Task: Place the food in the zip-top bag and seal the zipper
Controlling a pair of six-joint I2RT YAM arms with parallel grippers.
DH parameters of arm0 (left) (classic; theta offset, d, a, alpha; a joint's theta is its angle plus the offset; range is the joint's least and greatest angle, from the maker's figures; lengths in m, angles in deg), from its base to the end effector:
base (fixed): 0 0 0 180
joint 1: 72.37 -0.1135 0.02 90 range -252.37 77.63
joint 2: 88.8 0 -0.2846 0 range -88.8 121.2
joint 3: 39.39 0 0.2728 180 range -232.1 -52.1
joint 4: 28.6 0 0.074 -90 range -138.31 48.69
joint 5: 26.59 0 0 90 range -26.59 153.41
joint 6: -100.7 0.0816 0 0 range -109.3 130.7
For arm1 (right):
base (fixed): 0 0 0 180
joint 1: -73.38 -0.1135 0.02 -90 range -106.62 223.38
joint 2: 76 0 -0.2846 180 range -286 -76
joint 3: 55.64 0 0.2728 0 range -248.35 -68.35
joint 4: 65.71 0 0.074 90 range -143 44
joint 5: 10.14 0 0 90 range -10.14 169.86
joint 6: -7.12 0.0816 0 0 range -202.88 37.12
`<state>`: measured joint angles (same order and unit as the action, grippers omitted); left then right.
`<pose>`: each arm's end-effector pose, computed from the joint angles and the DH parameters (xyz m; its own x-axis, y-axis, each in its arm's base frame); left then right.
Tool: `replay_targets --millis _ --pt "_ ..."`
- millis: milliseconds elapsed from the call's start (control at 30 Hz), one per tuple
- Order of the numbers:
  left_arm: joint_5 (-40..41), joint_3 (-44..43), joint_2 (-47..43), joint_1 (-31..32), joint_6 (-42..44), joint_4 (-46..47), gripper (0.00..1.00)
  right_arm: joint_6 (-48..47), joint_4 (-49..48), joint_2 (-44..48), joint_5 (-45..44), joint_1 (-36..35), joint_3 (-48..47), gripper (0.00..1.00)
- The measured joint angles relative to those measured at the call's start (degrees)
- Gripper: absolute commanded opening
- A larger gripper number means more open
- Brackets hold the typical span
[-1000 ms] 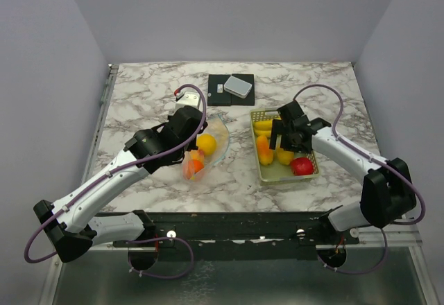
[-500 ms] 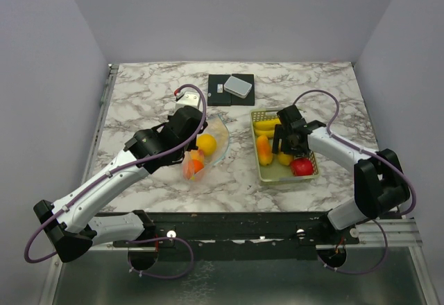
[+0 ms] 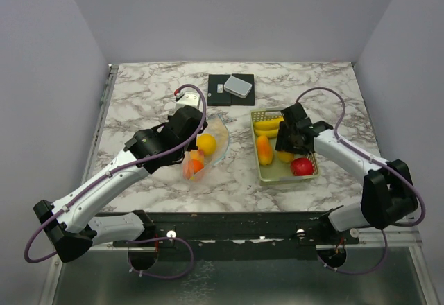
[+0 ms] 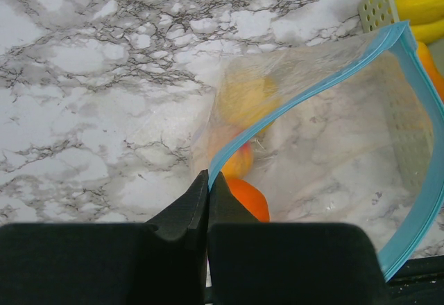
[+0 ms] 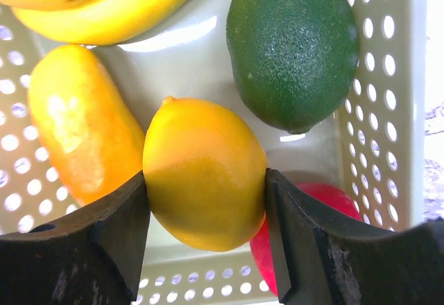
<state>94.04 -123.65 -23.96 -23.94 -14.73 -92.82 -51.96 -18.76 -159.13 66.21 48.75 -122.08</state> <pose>0.2027 -0.1659 0.3602 -0.5957 0.1148 -0.7950 0.1640 0.9863 0.0195 0.2947 0.1139 0.1804 -0.8579 0.1560 -0.4896 0.1528 0.9872 0.0467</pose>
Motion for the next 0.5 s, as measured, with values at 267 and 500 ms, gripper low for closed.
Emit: replay_targets --millis 267,500 --pt "0.00 0.00 0.00 0.02 0.00 0.02 0.00 -0.94 2.82 7.96 4.09 0.00 -3.96 0.28" --pt "0.00 0.00 0.00 0.02 0.00 0.02 0.00 -2.56 2.91 13.14 12.50 0.00 -9.42 0.28"
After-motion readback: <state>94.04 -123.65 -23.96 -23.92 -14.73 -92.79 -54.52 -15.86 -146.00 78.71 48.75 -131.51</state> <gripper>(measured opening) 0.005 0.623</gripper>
